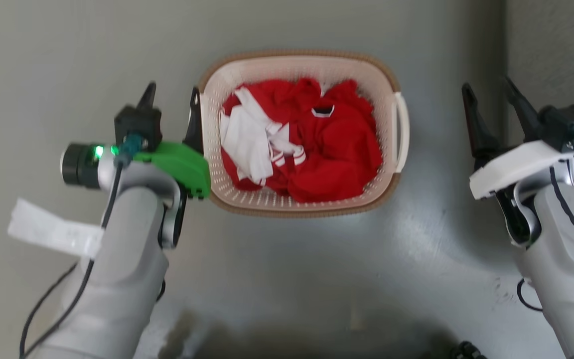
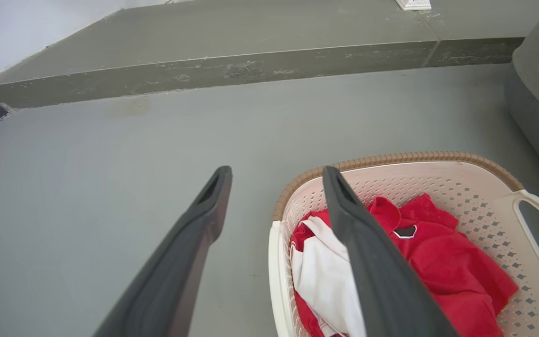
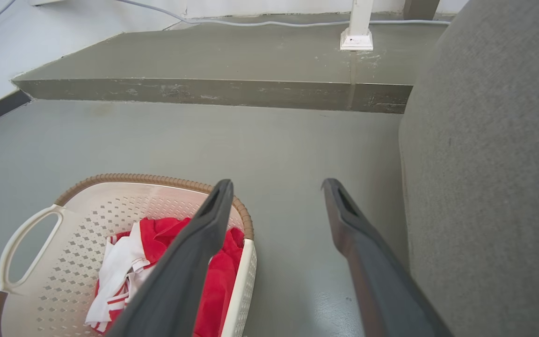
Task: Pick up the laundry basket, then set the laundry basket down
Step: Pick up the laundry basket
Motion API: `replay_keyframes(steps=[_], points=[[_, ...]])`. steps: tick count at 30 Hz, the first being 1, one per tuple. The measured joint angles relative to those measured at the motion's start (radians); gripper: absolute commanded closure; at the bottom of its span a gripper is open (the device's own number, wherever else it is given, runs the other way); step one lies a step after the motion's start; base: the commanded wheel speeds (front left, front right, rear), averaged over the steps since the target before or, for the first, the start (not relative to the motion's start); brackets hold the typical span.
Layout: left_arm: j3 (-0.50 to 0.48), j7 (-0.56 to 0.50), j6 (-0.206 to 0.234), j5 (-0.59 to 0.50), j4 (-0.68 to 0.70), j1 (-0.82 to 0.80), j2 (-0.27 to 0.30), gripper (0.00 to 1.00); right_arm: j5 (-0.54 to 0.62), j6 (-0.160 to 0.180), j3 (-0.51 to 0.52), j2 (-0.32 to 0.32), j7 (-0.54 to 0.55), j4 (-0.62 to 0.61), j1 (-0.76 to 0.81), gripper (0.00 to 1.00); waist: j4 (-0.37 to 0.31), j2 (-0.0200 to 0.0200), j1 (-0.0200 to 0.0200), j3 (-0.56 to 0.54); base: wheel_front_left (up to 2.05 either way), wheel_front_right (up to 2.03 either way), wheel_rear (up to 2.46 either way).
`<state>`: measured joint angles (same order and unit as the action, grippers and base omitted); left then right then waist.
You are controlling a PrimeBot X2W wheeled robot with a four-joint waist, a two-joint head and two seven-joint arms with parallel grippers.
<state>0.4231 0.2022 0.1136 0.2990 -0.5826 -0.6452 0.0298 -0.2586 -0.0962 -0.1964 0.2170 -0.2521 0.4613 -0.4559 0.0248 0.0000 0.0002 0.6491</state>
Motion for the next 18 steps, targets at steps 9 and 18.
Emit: replay_keyframes(steps=[9,18], points=[[0.054,-0.036,-0.014,0.069,-0.087,-0.118,-0.004,0.0,0.024,-0.009,-0.051,-0.016,-0.003,0.089,-0.093,0.0,0.015,0.0,0.0,0.117,0.0,0.0,0.0],[0.096,-0.077,-0.044,0.139,-0.191,-0.185,-0.006,0.0,0.042,-0.018,-0.1,-0.033,-0.003,0.19,-0.161,0.0,0.019,0.0,0.0,0.206,0.0,0.0,0.0]])
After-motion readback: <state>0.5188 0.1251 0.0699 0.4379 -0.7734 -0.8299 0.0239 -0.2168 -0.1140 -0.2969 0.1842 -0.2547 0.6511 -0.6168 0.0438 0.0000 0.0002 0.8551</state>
